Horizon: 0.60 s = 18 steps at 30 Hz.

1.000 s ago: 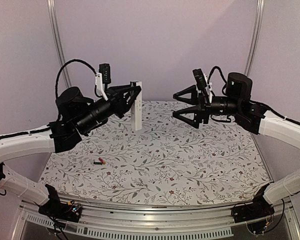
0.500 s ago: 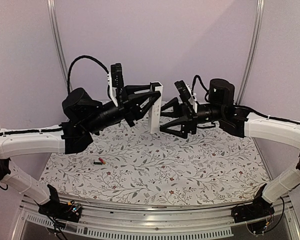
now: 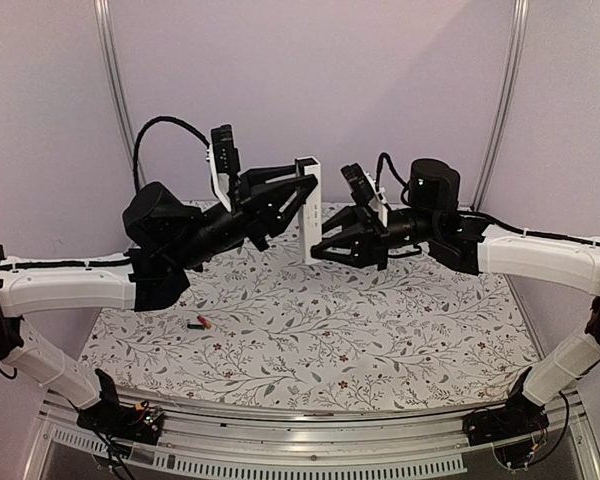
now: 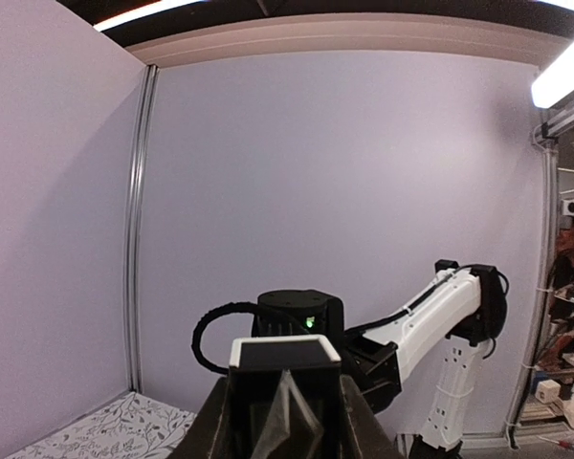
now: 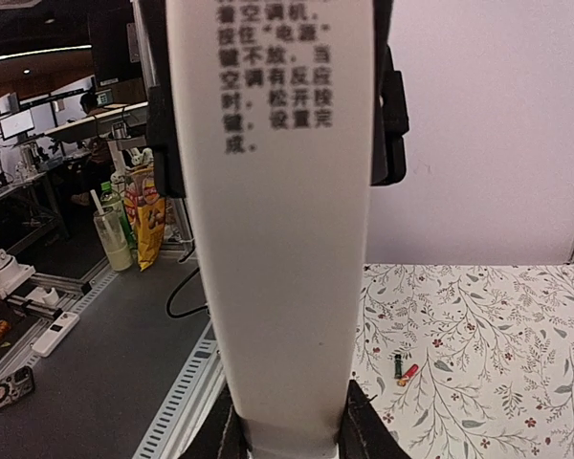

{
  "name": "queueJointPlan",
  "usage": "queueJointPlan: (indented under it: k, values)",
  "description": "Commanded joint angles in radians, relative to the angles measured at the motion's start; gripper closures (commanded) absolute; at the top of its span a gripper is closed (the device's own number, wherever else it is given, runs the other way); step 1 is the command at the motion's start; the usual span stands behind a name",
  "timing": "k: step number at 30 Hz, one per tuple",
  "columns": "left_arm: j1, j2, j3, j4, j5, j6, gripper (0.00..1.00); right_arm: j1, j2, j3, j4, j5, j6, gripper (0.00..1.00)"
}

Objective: Load the batteries into the remote control
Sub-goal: Pass from the left arm to the right, then pass from the right arm to the left

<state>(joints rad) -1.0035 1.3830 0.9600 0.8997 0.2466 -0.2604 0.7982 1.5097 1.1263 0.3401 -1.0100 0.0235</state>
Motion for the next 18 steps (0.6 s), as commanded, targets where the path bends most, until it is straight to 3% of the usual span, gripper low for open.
queueJointPlan:
  k: [1,2,3,5,6,7,12,15,18]
  values:
    - [-0.014,-0.010,-0.038,0.051,-0.025,0.002,1.00,0.007,-0.005,0.024,-0.020,-0.015,0.016,0.93]
    - [-0.011,-0.016,-0.047,0.047,-0.035,0.003,1.00,0.007,-0.012,0.025,-0.040,0.002,0.001,0.94]
    - [-0.010,-0.027,-0.058,0.039,-0.049,0.004,0.90,0.007,-0.026,0.026,-0.068,0.021,-0.010,0.95]
    - [-0.008,-0.049,-0.087,0.014,-0.083,0.003,0.51,0.007,-0.052,0.040,-0.148,0.085,-0.076,0.97]
    - [-0.005,-0.063,-0.102,-0.006,-0.093,0.009,0.37,0.007,-0.071,0.055,-0.208,0.131,-0.100,0.98]
    - [-0.003,-0.074,-0.114,-0.030,-0.103,0.021,0.30,0.007,-0.082,0.082,-0.280,0.184,-0.135,0.99]
    - [-0.004,-0.124,-0.150,-0.212,-0.169,0.102,0.21,0.010,-0.104,0.236,-0.704,0.450,-0.333,1.00]
    - [-0.007,-0.135,-0.186,-0.181,-0.111,0.125,0.06,0.018,-0.104,0.300,-0.854,0.509,-0.404,1.00]
    - [-0.009,-0.103,-0.180,-0.116,-0.083,0.120,0.04,0.034,-0.095,0.354,-0.942,0.510,-0.468,1.00]
